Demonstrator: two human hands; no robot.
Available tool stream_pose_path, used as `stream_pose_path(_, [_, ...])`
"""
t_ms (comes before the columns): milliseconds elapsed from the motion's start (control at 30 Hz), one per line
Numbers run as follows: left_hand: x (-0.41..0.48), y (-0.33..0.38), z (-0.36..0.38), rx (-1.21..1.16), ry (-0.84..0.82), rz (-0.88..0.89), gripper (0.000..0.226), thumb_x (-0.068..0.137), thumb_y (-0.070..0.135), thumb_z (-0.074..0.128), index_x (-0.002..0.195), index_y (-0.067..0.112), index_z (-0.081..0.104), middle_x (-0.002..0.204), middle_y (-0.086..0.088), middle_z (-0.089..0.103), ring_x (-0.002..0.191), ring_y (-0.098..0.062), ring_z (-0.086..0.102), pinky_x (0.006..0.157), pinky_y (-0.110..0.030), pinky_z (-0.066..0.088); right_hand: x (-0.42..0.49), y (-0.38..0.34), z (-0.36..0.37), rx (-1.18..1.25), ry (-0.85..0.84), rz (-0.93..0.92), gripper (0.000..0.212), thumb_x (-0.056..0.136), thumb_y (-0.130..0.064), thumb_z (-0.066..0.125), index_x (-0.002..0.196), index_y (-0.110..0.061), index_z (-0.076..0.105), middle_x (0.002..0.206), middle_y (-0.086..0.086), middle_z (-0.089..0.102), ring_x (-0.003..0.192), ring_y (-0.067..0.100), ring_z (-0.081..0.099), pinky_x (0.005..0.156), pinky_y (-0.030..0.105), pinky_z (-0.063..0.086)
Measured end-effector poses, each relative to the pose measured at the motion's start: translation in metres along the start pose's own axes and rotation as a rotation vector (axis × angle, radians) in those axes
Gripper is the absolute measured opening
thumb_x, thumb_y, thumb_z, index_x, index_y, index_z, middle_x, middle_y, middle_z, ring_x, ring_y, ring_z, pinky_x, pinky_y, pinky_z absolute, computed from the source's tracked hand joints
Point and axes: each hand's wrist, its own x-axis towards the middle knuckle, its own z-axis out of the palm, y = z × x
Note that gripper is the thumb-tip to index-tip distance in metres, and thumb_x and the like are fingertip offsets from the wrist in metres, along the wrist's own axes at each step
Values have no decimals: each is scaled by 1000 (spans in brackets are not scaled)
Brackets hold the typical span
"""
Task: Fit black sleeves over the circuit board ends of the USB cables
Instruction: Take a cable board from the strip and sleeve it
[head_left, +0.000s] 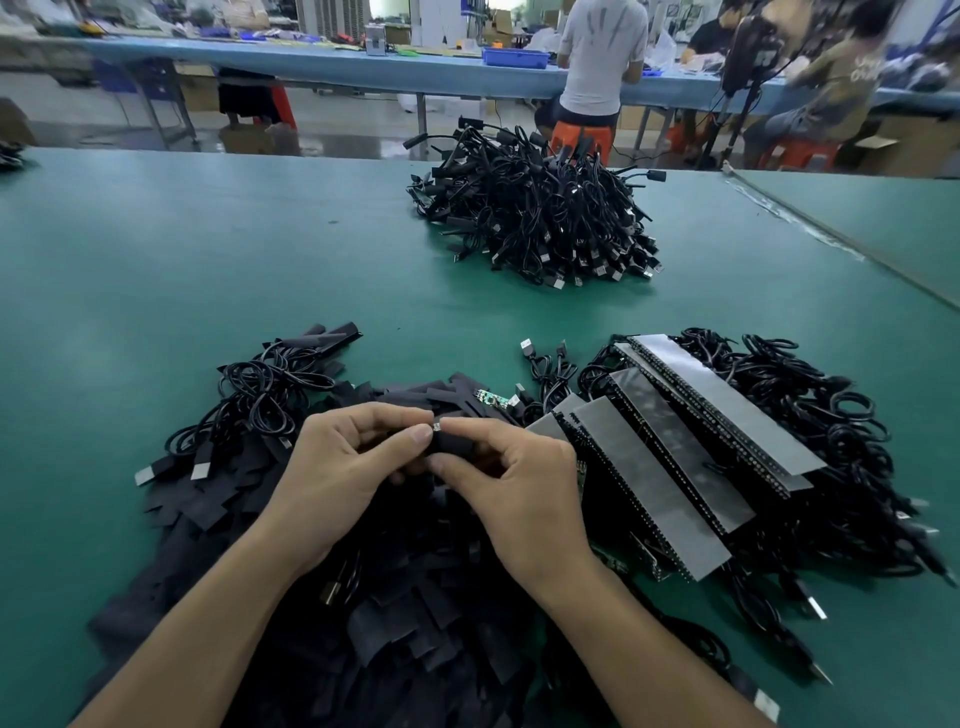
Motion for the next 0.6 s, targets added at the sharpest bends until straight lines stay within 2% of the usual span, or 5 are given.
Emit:
stream_pose_path(133, [2, -1, -1, -26, 38, -19, 14, 85, 23, 68, 88, 17, 80, 72, -7, 74, 61, -9, 65, 55, -16, 51, 0, 2, 0, 4, 64, 62, 39, 77, -25, 82, 115, -22, 74, 90, -13, 76, 78, 0, 71, 75, 27, 59])
stream_pose_path(200, [3, -2, -1, -25, 55, -30, 19, 94, 11, 61, 92, 16, 79, 76, -7, 75, 62, -10, 65, 55, -17, 51, 1, 3, -2, 36, 82, 117, 38, 77, -29, 82, 114, -25, 74, 83, -12, 75, 73, 7, 73, 72, 34, 61])
stream_pose_path(267, [2, -1, -2, -35, 55, -38, 21, 95, 4, 59, 97, 15, 76, 79, -10, 76, 63, -11, 66, 56, -17, 52, 2, 5, -3, 43, 76, 162, 34, 77, -31, 83, 109, -27, 75, 74, -10, 73, 66, 11, 72, 69, 39, 61])
stream_pose_path(433, [3, 0, -3, -76, 38, -54, 17, 93, 1, 60, 102, 11, 69, 81, -11, 76, 63, -11, 66, 57, -18, 53, 5, 4, -5, 68, 45, 173, 17, 80, -29, 80, 91, -38, 72, 61, -7, 70, 54, 5, 66, 57, 20, 53])
stream_pose_path(600, [3, -1, -6, -57, 44, -53, 22, 95, 2, 58, 90, 15, 76, 71, -4, 71, 60, -7, 61, 55, -15, 49, 7, 1, -7, 176, 13, 200, 15, 85, -18, 76, 81, -32, 75, 63, -2, 70, 52, 9, 62, 51, 21, 49])
